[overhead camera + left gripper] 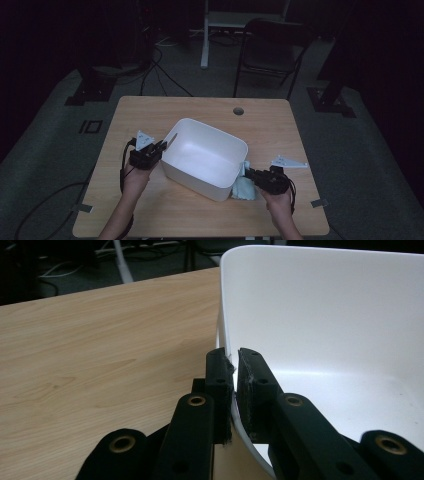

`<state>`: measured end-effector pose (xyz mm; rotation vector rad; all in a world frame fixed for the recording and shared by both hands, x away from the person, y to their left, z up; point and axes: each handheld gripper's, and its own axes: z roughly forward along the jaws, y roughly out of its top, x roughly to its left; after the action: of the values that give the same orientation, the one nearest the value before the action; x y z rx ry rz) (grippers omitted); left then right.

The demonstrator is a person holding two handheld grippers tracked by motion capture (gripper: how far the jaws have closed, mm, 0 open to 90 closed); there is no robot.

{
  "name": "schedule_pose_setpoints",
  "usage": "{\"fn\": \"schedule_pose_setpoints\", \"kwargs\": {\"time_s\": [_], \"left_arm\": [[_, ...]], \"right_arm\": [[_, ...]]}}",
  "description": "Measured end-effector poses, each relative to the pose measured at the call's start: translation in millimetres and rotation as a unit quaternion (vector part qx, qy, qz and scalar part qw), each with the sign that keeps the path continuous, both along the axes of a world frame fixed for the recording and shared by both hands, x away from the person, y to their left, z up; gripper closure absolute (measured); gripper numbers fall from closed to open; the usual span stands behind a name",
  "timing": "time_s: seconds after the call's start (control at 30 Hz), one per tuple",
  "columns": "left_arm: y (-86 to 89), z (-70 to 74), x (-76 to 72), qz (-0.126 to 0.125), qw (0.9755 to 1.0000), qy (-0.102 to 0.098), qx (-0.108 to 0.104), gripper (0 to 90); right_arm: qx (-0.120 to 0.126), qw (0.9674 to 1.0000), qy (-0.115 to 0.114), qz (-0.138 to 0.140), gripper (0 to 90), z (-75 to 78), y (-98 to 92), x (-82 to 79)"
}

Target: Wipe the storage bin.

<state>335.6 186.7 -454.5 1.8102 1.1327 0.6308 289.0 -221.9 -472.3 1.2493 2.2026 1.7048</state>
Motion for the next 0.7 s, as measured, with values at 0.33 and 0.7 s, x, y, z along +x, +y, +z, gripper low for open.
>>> {"fn": "schedule_pose_setpoints", "kwargs": {"time_s": [0.33,0.7], "left_arm": [[1.0,0.6,0.2,-0.002,1.0000,0.002,0.000,83.5],[0.5,0.7,0.8,-0.005,1.0000,0.003,-0.001,83.1]], "right_arm": [[-0.009,0.9997,0.023,-0.005,84.5,-11.3,-1.3,11.2],[-0.009,0.9995,0.025,-0.017,84.5,-11.7,-6.5,25.9]]}}
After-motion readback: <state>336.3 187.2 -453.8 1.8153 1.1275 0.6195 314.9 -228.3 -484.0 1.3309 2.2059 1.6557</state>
